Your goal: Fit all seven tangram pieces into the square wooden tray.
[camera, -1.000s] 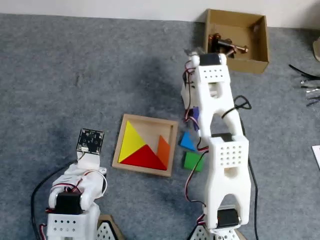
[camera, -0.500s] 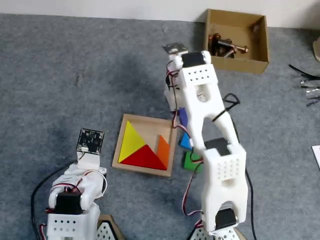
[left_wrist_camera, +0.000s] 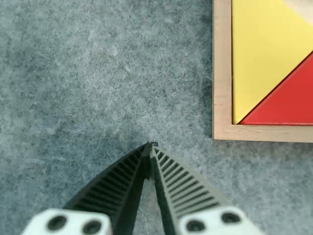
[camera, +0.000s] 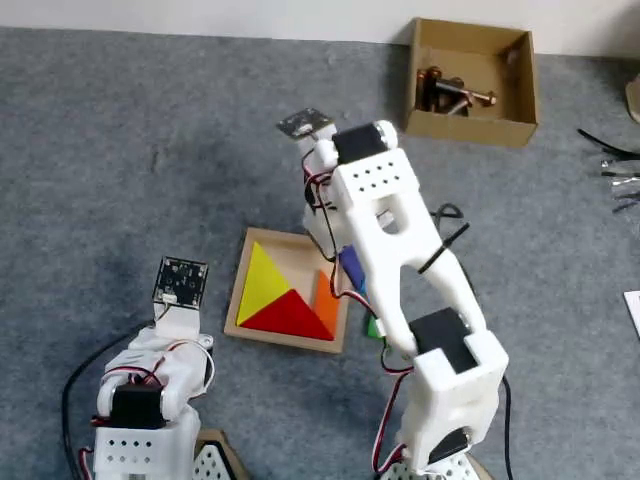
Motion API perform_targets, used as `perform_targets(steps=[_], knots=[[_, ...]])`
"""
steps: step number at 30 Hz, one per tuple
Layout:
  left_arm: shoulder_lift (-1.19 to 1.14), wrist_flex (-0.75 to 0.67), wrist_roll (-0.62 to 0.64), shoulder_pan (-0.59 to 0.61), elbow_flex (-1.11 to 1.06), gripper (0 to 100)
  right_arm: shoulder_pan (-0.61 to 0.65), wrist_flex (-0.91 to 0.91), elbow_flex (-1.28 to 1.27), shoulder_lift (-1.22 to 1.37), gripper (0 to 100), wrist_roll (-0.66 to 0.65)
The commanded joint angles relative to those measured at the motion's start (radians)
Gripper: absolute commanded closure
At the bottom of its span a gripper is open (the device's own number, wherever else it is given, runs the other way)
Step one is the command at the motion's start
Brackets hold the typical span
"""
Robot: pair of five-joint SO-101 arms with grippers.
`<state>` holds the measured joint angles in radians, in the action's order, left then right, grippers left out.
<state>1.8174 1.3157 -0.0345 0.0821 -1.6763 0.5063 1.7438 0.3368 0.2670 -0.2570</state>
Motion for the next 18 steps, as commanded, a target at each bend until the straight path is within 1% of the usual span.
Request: perform_targets(steps=[1, 4, 8, 11, 13, 18], knots=[[0.005, 0.005, -0.009, 0.010, -0.019, 99, 0.010, 0.010, 0.004, -0.065, 85.4, -0.018], [0.005, 0.005, -0.009, 0.010, -0.019, 99, 0.012, 0.007, 0.007, -0.062, 85.3, -0.020], [0.005, 0.005, -0.009, 0.010, -0.019, 99, 0.012, -0.021, 0.002, -0.059, 85.3, -0.095], [0.005, 0.005, -0.009, 0.010, -0.019, 99, 0.013, -0.051, 0.002, -0.059, 85.3, -0.110], [0.005, 0.005, -0.009, 0.010, -0.019, 99, 0.013, -0.085, -0.005, -0.058, 85.3, -0.110], [0.005, 0.005, -0.009, 0.010, -0.019, 99, 0.041, -0.226, -0.143, -0.064, 85.3, -0.112]])
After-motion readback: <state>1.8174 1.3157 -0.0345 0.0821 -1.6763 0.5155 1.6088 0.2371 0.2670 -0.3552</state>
